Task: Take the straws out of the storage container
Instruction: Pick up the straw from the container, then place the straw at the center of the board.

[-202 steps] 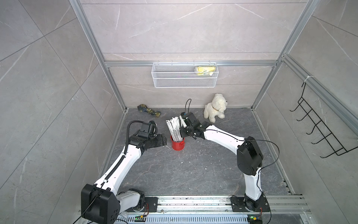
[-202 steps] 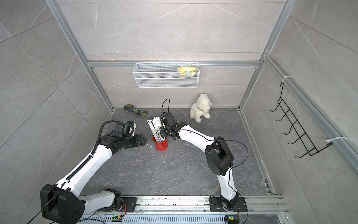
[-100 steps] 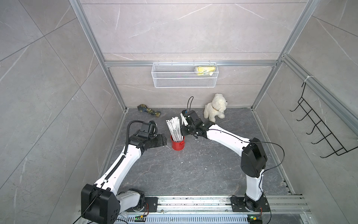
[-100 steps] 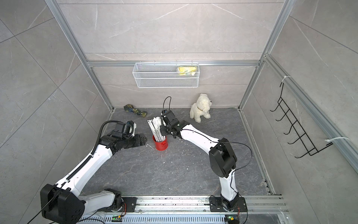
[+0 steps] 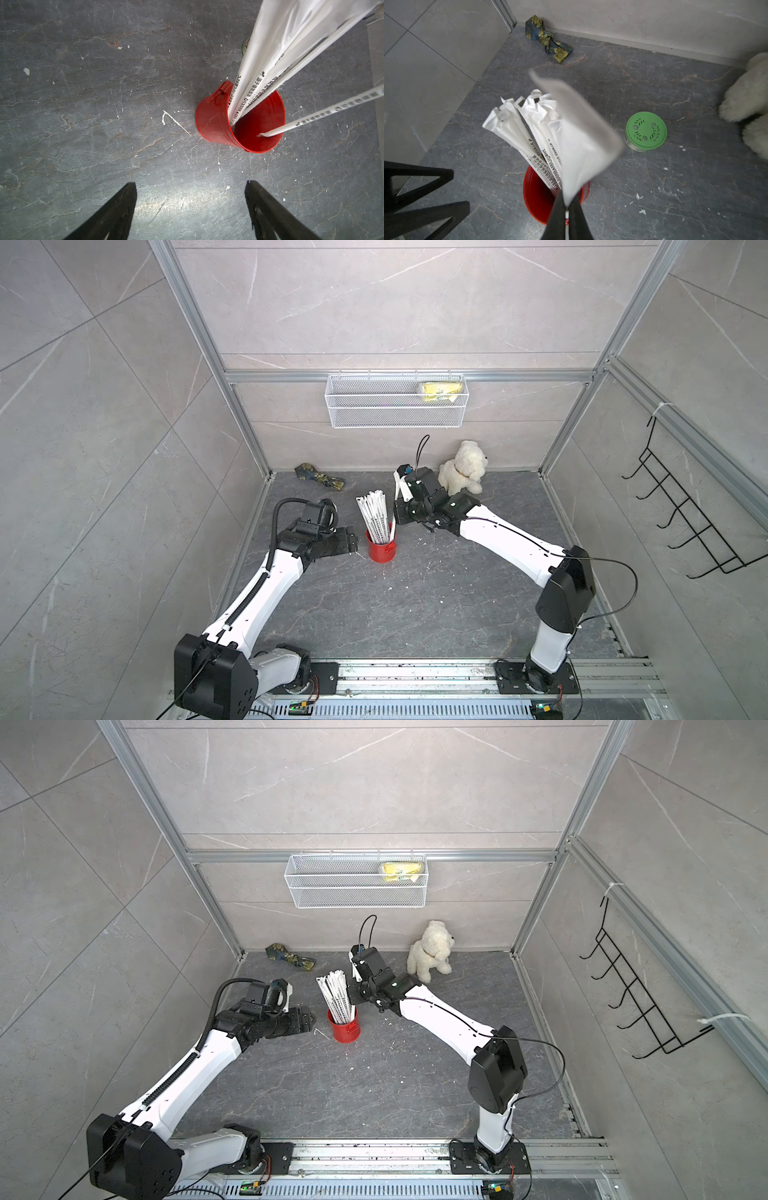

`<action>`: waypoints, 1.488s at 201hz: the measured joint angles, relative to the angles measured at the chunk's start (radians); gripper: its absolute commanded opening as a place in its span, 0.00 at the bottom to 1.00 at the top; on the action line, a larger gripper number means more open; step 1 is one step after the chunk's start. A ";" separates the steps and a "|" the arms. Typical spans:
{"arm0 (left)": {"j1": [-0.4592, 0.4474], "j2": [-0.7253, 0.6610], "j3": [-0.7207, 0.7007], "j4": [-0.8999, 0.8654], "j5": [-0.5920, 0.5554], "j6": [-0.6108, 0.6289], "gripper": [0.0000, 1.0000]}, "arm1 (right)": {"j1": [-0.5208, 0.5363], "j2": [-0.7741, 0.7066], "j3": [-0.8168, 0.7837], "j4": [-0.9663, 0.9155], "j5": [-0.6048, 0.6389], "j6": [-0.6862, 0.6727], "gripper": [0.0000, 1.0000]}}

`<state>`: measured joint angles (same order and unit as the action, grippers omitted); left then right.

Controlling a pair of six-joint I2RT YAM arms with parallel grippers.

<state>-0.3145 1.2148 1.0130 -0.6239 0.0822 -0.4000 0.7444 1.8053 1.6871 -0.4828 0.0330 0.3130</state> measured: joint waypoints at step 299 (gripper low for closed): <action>-0.013 0.000 0.000 -0.004 0.004 0.000 0.87 | -0.106 0.171 0.027 -0.658 -0.098 0.006 0.12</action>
<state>-0.3275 1.2152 1.0130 -0.6277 0.0864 -0.3996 0.6384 1.9759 1.7145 -1.1412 -0.0654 0.3191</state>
